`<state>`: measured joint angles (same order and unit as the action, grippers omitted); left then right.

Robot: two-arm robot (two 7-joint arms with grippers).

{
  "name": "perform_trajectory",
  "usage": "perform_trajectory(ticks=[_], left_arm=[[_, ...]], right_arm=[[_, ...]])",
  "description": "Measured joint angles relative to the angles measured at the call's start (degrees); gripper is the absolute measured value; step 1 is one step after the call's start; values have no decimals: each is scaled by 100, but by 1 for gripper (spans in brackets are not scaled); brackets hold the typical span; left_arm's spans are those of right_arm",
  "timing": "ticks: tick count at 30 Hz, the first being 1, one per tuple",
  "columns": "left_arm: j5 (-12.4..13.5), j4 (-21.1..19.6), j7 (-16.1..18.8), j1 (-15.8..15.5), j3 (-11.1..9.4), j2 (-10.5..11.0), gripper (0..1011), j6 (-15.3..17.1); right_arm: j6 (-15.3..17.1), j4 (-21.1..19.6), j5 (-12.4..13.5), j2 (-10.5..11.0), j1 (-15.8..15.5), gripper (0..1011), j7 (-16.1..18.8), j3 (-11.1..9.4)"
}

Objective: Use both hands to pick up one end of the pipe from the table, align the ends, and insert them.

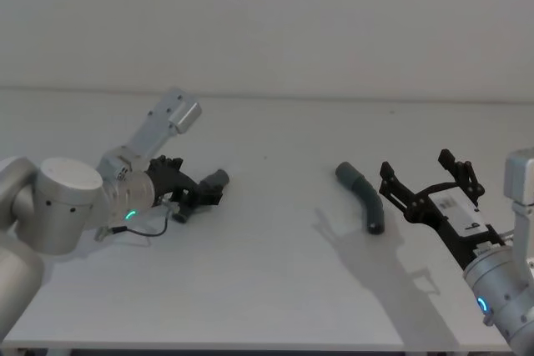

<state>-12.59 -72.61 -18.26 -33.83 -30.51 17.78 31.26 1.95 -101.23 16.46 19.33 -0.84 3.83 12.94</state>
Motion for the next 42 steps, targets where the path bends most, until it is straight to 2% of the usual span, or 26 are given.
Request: perform_trajectory(ticks=[31, 36, 37, 39, 40, 42], left_arm=[[138, 303, -50, -61, 30, -161, 1002, 31], [147, 330, -47, -67, 32, -178, 922, 36], [150, 334, -47, -69, 32, -182, 880, 37], [151, 339, -46, -70, 33, -184, 870, 38], [152, 341, -45, -70, 34, -185, 813, 38], [155, 348, -43, -72, 35, -188, 776, 39]], right_arm=[[0, 0, 0, 0, 0, 1001, 0, 0], [0, 0, 0, 0, 0, 1001, 0, 0], [0, 0, 0, 0, 0, 1001, 0, 0], [0, 0, 0, 0, 0, 1001, 0, 0], [0, 0, 0, 0, 0, 1001, 0, 0], [0, 0, 0, 0, 0, 1001, 0, 0]])
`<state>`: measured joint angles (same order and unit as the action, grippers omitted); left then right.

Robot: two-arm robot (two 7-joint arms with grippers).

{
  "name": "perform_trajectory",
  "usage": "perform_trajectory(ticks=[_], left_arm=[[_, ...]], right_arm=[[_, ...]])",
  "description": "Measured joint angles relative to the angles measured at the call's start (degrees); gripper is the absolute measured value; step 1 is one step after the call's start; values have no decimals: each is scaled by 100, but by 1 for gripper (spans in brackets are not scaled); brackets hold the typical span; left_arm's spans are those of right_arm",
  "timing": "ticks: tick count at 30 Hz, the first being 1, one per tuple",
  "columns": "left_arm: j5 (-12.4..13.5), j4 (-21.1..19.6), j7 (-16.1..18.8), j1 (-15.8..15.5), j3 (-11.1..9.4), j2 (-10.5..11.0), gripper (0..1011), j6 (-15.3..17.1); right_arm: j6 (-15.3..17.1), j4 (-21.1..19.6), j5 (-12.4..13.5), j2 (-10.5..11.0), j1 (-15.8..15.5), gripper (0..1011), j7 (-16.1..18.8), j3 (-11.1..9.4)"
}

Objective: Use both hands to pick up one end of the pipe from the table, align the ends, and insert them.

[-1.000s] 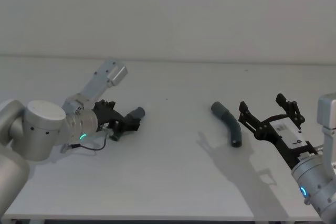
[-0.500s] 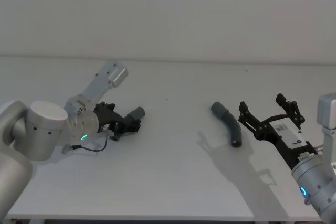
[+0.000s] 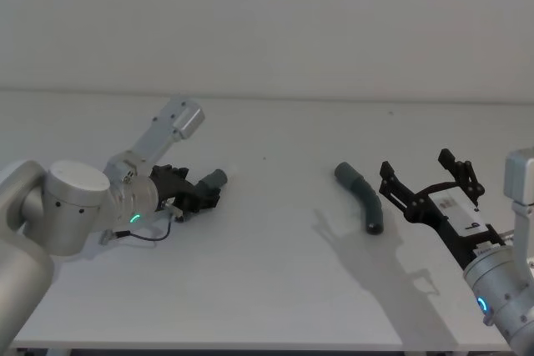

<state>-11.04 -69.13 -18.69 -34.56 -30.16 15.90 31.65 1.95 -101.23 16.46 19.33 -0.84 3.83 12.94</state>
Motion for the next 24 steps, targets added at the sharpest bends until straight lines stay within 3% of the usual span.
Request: perform_trajectory(ticks=[24], left_arm=[[18, 25, 11, -7, 2, -12, 606, 7]], right_arm=[[0, 0, 0, 0, 0, 1001, 0, 0]])
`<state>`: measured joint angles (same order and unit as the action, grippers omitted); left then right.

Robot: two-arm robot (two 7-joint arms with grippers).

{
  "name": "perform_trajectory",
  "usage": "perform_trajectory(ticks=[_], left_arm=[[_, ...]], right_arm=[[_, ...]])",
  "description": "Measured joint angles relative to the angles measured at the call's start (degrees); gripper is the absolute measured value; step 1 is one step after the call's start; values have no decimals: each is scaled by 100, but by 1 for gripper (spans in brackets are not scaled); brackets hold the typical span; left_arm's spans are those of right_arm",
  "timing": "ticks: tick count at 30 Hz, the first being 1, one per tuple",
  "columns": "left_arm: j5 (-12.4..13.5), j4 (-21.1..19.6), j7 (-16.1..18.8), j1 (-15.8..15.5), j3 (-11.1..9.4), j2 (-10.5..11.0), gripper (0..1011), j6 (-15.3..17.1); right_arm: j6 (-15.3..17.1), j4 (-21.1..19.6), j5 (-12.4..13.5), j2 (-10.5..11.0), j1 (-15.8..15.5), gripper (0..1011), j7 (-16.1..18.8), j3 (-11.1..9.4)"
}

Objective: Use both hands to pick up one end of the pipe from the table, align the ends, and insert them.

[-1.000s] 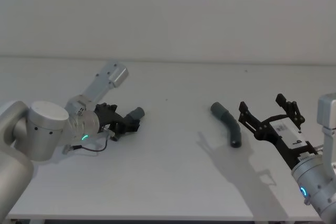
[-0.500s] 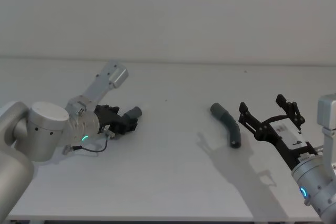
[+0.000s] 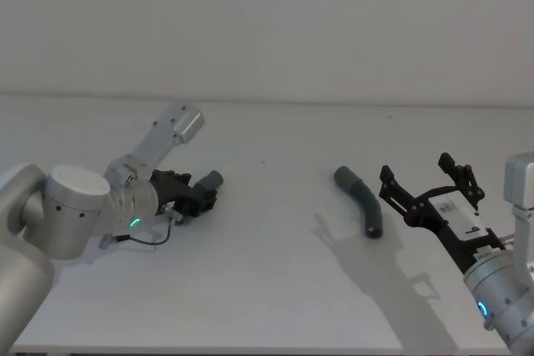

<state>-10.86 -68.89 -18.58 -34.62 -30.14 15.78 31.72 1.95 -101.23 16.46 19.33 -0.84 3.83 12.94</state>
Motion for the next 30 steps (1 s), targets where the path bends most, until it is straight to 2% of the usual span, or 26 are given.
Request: perform_trajectory(ticks=[30], left_arm=[[3, 8, 1, 1, 0, 1, 409, 3]], right_arm=[[2, 0, -4, -1, 2, 1001, 2, 0]])
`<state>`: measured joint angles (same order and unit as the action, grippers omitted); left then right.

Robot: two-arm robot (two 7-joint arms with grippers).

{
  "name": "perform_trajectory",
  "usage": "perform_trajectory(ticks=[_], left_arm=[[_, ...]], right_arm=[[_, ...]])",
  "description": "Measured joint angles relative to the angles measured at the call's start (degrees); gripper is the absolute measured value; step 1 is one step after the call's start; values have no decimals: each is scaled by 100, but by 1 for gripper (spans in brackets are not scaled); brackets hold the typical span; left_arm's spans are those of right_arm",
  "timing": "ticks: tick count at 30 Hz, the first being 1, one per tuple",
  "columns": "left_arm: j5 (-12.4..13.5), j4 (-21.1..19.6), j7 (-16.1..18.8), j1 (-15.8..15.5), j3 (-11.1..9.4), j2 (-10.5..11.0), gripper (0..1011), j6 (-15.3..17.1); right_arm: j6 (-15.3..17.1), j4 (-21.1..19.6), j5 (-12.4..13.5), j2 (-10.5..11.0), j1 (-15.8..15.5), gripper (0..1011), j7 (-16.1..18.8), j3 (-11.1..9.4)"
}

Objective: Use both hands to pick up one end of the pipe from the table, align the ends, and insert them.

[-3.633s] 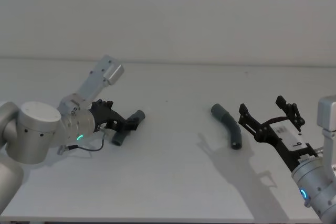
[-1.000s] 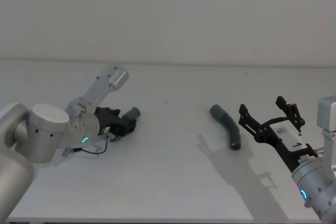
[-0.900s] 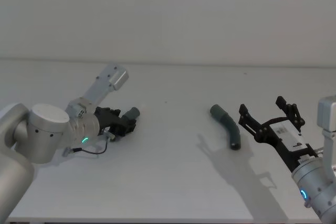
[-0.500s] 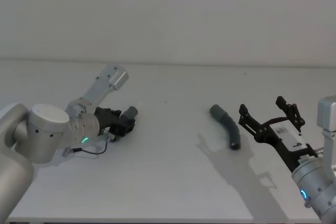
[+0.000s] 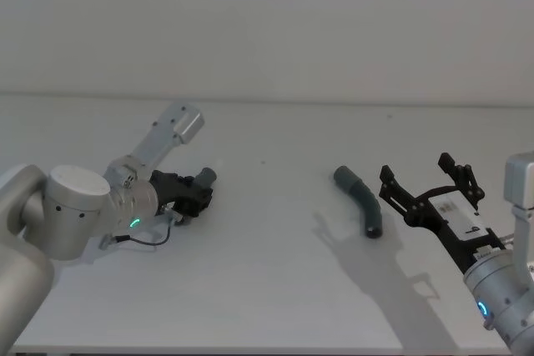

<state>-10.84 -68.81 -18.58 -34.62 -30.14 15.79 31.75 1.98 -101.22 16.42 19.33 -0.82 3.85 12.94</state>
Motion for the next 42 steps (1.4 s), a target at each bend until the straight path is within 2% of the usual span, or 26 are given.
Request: perform_trajectory(ticks=[4, 11, 17, 26, 36, 42], left_arm=[[0, -1, 0, 0, 0, 0, 380, 0], [0, -1, 1, 0, 0, 0, 366, 0], [0, -2, 1, 0, 0, 0, 366, -1], [-1, -2, 1, 0, 0, 0, 366, -1], [-1, -2, 0, 0, 0, 0, 366, -1], [-1, -1, 0, 0, 0, 0, 366, -1]], right_arm=[[28, 2, -16, 0, 20, 1001, 13, 11], [277, 5, -55, 31, 124, 1001, 79, 64], [762, 4, -104, 104, 321, 1001, 201, 160], [1646, 230, -167, 145, 884, 1001, 404, 330], [2257, 548, -193, 56, 1361, 1001, 518, 413], [2453, 756, -232, 5, 1579, 1001, 541, 451]])
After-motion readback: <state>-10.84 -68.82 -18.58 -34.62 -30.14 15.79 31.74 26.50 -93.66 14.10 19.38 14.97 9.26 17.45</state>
